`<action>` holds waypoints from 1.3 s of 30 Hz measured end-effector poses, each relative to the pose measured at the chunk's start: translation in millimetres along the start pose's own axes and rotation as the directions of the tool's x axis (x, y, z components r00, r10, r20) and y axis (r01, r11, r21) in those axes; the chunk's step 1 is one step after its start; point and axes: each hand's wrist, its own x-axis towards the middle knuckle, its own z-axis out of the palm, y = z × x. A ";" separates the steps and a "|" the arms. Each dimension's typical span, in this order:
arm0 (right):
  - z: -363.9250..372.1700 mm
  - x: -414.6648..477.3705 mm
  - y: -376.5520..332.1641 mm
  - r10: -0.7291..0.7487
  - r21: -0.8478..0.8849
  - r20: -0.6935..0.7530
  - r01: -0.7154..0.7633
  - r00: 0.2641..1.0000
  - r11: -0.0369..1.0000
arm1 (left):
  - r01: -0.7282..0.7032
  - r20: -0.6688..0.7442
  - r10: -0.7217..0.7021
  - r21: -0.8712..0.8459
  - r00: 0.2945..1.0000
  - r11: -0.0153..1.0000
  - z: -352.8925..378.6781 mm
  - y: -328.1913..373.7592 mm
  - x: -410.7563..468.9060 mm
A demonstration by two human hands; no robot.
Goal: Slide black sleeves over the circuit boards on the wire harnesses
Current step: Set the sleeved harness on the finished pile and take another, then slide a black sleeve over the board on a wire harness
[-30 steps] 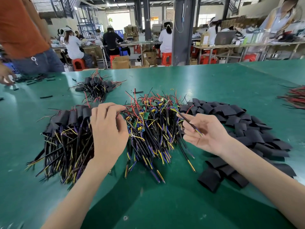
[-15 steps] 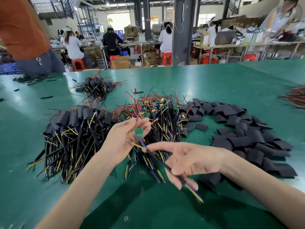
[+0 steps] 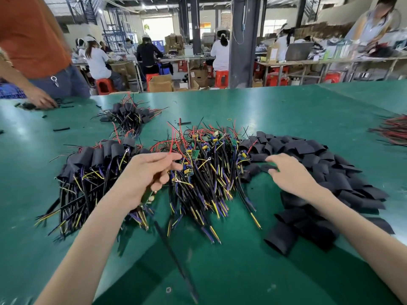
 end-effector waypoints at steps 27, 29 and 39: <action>9.0 -20.1 -32.9 -0.311 0.114 0.005 0.308 0.950 0.944 | -0.435 0.194 0.499 0.791 0.845 0.430 43.7 -44.4 -4.5; 9.4 -22.8 -35.4 -0.363 0.143 0.035 0.354 0.931 0.924 | -0.430 0.191 0.495 0.794 0.848 0.430 43.8 -44.4 -5.3; 7.5 -23.6 -46.2 -0.643 0.121 0.070 0.633 0.763 0.765 | -0.425 0.206 0.467 0.796 0.860 0.431 46.5 -41.6 -7.8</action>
